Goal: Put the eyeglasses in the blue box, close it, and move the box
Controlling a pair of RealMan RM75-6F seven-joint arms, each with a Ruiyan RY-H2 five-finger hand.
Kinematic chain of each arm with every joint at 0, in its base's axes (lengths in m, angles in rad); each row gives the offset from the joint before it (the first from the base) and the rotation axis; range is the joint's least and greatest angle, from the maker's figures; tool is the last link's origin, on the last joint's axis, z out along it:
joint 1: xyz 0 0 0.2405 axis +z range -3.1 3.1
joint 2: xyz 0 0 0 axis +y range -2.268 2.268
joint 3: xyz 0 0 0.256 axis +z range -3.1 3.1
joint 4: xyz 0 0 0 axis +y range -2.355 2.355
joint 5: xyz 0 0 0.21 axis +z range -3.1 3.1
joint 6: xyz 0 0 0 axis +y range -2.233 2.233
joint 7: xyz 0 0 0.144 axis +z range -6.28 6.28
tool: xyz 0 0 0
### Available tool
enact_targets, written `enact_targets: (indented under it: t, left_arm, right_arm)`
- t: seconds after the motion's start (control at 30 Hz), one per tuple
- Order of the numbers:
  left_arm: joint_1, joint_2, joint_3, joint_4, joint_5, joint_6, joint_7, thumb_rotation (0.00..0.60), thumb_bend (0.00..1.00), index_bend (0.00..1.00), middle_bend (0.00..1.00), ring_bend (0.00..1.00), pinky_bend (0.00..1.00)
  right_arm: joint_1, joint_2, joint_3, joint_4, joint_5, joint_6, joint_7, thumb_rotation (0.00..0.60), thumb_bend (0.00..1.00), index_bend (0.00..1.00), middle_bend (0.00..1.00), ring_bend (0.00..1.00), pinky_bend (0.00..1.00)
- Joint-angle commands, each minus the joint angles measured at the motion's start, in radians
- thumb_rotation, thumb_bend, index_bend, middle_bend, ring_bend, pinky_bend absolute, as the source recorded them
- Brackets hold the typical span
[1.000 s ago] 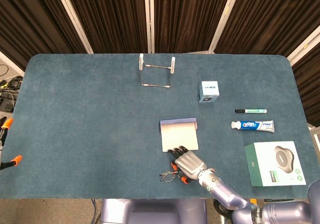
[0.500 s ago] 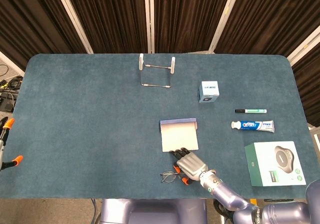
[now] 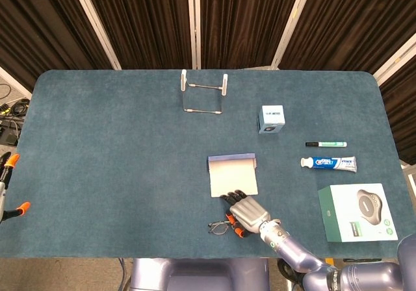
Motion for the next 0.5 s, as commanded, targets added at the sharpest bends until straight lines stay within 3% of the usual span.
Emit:
enact_targets:
  t: [0.03,0.5]
  left_arm:
    - [-0.001,0.0,0.0,0.0,-0.001,-0.001,0.001,0.6,0.0,0.0,0.0,0.0,0.0]
    - [-0.001,0.001,0.001,-0.002,-0.002,0.001,-0.001,0.6,0.0,0.0,0.0,0.0,0.0]
  right_arm:
    - [-0.001,0.007,0.009,-0.002,-0.008,-0.003,0.025,0.6,0.35,0.61,0.01,0.0,0.0]
    - [-0.012,0.049,0.061,-0.012,-0.071,0.011,0.148,0.6,0.38,0.64,0.03,0.0,0.0]
